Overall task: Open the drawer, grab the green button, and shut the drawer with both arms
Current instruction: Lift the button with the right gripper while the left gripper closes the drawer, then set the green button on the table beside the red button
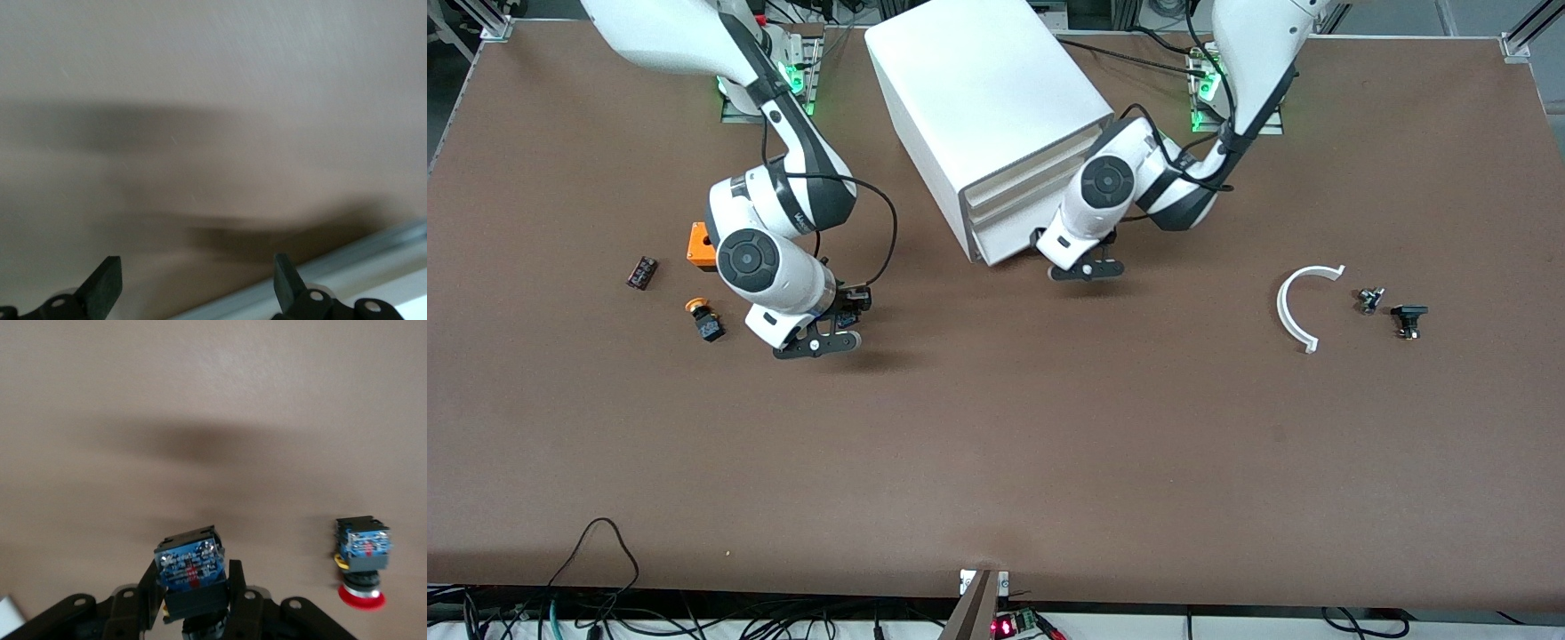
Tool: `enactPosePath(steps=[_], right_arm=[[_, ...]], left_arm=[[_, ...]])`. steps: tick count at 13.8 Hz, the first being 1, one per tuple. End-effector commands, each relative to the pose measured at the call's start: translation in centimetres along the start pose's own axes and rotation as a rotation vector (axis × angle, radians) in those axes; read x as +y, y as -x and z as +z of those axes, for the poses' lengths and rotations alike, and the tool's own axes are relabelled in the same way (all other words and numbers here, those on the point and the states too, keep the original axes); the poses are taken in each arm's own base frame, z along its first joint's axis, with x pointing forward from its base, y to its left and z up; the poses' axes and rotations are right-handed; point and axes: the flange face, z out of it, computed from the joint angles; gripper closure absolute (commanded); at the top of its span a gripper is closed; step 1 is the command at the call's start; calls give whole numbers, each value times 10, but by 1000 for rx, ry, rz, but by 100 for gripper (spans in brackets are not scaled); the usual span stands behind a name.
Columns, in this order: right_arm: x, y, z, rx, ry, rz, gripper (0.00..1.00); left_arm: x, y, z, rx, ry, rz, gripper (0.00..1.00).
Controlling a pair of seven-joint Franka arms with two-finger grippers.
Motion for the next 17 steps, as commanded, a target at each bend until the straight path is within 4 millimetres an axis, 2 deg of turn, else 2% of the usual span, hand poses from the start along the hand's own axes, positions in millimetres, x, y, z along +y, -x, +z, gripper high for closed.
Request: enactPosePath(steps=[1,3,4,5,6,8,9,11,12,13,15,17], right_arm=[[12,36,31,77,-2,84,69],[13,38,35,82,-5,156,66],[14,39,34,82,-5,164,61],[14,38,31,84,-9,204,29],[15,35,25,93,-14,250,0],[13,31,6,115,-27,308,0],[15,29,-4,114,-23,313,0],[21,19,-28,131,-5,308,0],[21,15,-48,134,-1,306,0],[23,9,-72,137,2,311,0],[24,4,-120,127,8,322,0],[47,-2,-167,134,16,358,0]], left_arm=[[6,28,-3,1,-20,53,0],[8,28,-6,6,-13,55,0],[8,25,-11,18,-4,52,0],[3,15,-23,44,6,42,0],[-10,-1,-44,83,22,13,0],[-56,-57,-107,189,92,-110,0],[-88,-84,-137,238,115,-168,0],[-136,-115,-179,322,113,-89,0],[-162,-127,-203,372,93,-11,0],[-190,-133,-227,414,62,70,0],[-239,-130,-274,427,-14,212,0],[-276,-119,-330,349,-78,296,0]])
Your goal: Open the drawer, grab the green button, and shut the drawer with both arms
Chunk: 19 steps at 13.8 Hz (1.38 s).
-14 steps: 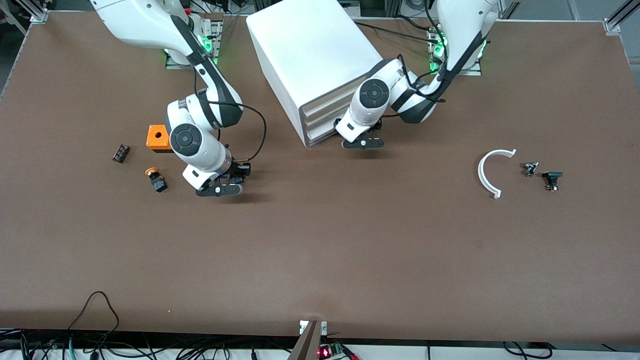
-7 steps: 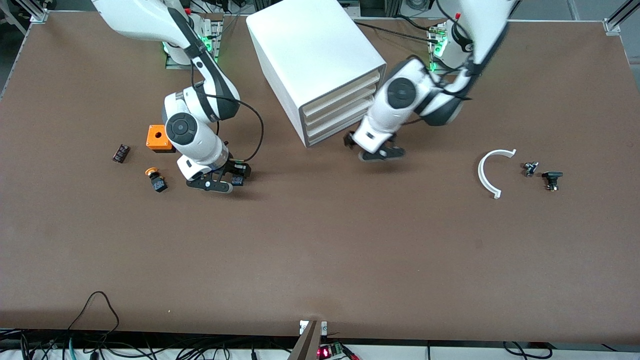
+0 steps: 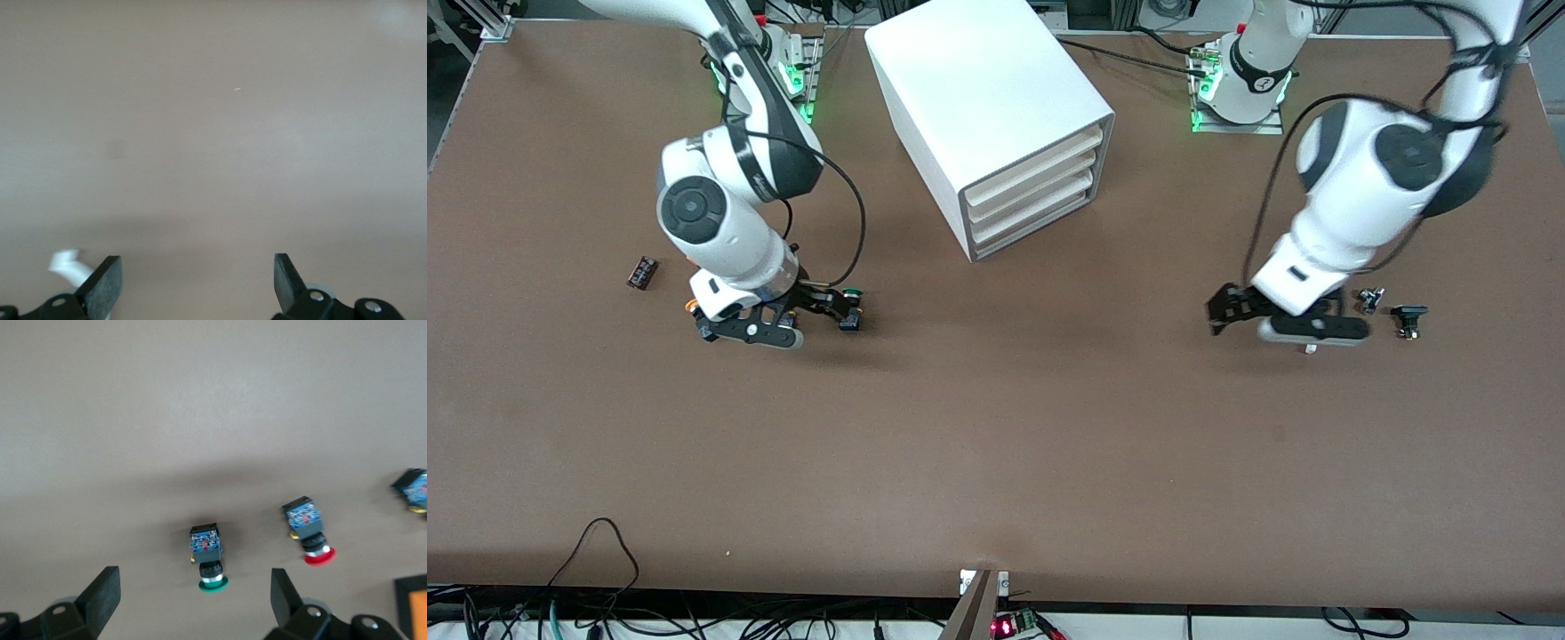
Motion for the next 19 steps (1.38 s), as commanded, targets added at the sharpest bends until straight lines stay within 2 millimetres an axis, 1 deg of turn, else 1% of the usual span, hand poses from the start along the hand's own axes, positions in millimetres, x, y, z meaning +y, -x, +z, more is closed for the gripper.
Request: enactPosePath(steps=[1,2,3,4,5,6,7,8,10,11,12,13,14,15,16,18,19], right_arm=[[27,-24,-67,17,14,64,0],[43,-35,-92,22,8,92,0],[59,-43,-113,16,9,103,0],[75,-50,-134,8,12,97,0],[93,-56,-153,6,13,82,0],[116,-60,-170,13,10,75,0],[139,-63,-184,33,10,42,0],[153,-63,-194,48,19,-13,0],[197,-61,-215,52,23,-51,0],[211,-60,-220,48,26,-92,0],[220,-61,-219,36,31,-121,0],[235,-62,-218,21,37,-118,0],[244,-60,-215,-8,44,-123,0],[251,-58,-214,-28,47,-150,0],[259,-53,-220,-23,48,-162,0],[262,-39,-220,-34,43,-156,0],[263,-31,-221,-41,42,-137,0]], left_arm=[[-37,2,-85,-89,-49,133,0],[-54,3,-109,-120,-53,148,0],[-69,5,-130,-133,-55,168,0],[-79,8,-147,-145,-57,199,0],[-82,9,-157,-143,-59,216,0],[-90,12,-163,-150,-60,205,0],[-90,17,-169,-163,-61,206,0],[-86,19,-166,-176,-60,214,0],[-84,17,-166,-175,-59,221,0],[-86,14,-169,-166,-55,214,0],[-85,13,-169,-166,-54,215,0],[-84,13,-168,-167,-53,215,0],[-84,14,-168,-177,-50,210,0],[-81,15,-168,-186,-38,203,0],[-80,16,-168,-187,-24,188,0],[-84,15,-167,-186,-26,142,0],[-82,15,-167,-185,-28,118,0]])
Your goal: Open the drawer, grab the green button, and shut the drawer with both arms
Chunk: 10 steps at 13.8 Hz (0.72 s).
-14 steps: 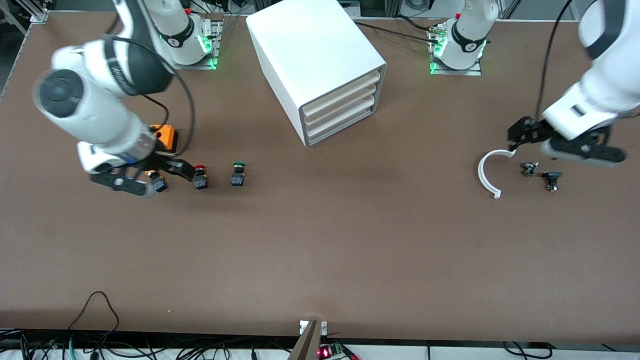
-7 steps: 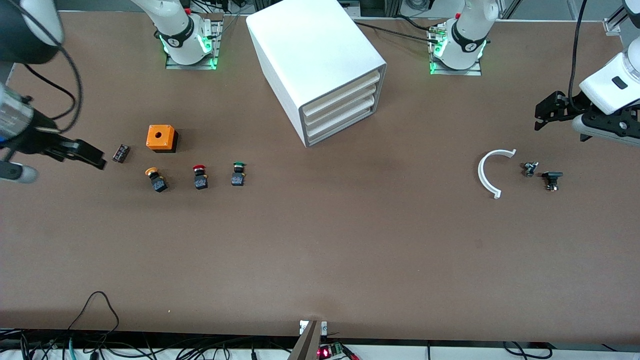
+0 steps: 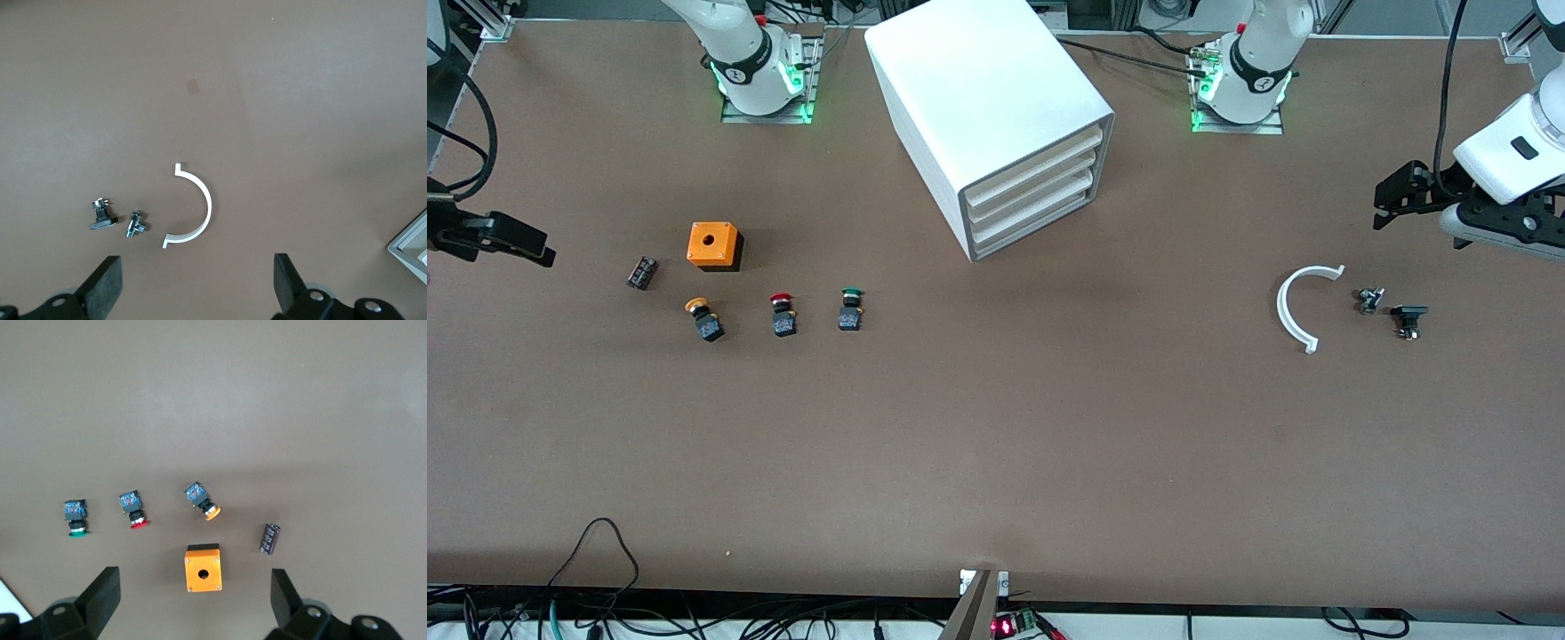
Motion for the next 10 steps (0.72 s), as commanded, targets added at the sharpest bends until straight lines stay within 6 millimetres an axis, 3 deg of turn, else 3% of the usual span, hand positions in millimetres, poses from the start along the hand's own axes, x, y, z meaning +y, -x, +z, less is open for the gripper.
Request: enactPosePath(steps=[1,3,10], right_arm=[[2,35,-1,-24,4,54,0],[2,50,-2,-17,2,57,0],[-2,58,-20,15,4,-14,0]], left_arm=[[2,-3,-6,-6,17,-70,0],[9,-5,-5,-10,4,-74,0],[7,-6,-2,-17,6,-81,0]])
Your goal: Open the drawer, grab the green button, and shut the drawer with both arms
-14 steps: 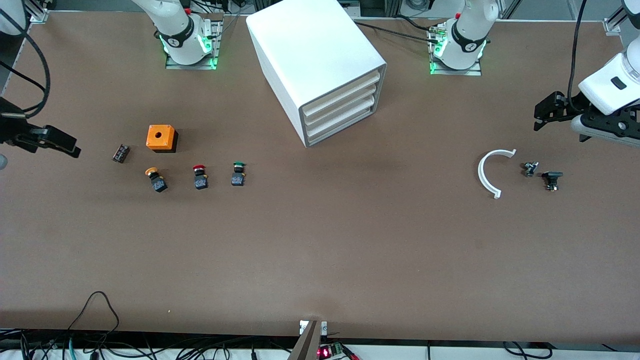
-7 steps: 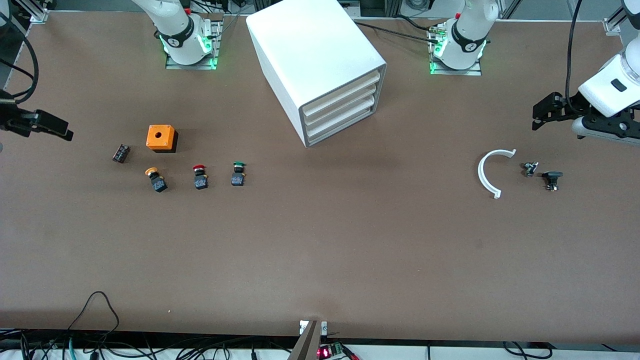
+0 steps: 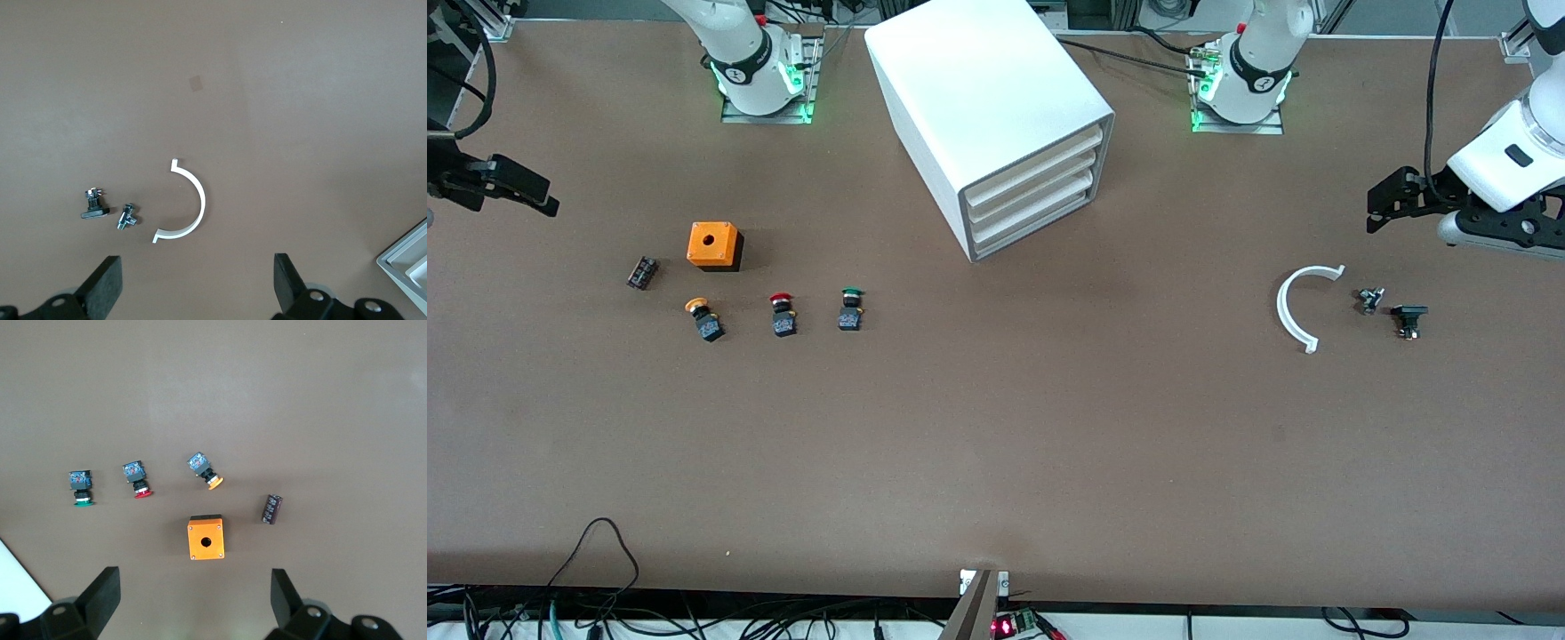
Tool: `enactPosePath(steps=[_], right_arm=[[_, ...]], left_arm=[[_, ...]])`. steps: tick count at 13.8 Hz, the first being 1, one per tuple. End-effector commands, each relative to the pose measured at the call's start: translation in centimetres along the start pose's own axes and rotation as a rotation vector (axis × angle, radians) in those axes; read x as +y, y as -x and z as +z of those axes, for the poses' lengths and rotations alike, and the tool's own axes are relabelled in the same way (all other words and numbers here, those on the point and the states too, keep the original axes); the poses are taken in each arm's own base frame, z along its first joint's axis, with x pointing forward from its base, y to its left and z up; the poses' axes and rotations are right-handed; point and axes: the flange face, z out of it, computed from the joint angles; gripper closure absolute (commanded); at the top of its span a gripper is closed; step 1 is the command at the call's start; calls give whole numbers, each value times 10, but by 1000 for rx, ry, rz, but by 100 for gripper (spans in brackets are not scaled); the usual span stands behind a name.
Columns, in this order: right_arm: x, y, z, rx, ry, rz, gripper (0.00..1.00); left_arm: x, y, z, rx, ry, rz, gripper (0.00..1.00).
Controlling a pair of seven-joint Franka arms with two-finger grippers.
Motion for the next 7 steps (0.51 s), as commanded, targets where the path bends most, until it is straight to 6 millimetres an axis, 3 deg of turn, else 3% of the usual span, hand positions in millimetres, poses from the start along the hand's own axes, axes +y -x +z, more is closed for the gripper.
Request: enactPosePath(steps=[1,7], right_arm=[[-3,6,-4,16,15,-15,0],[-6,2,-5,14,8,-25,0]], left_arm=[[1,-3,-5,-8,3,-10,0],[2,-3,-6,-6,3,-9,0]])
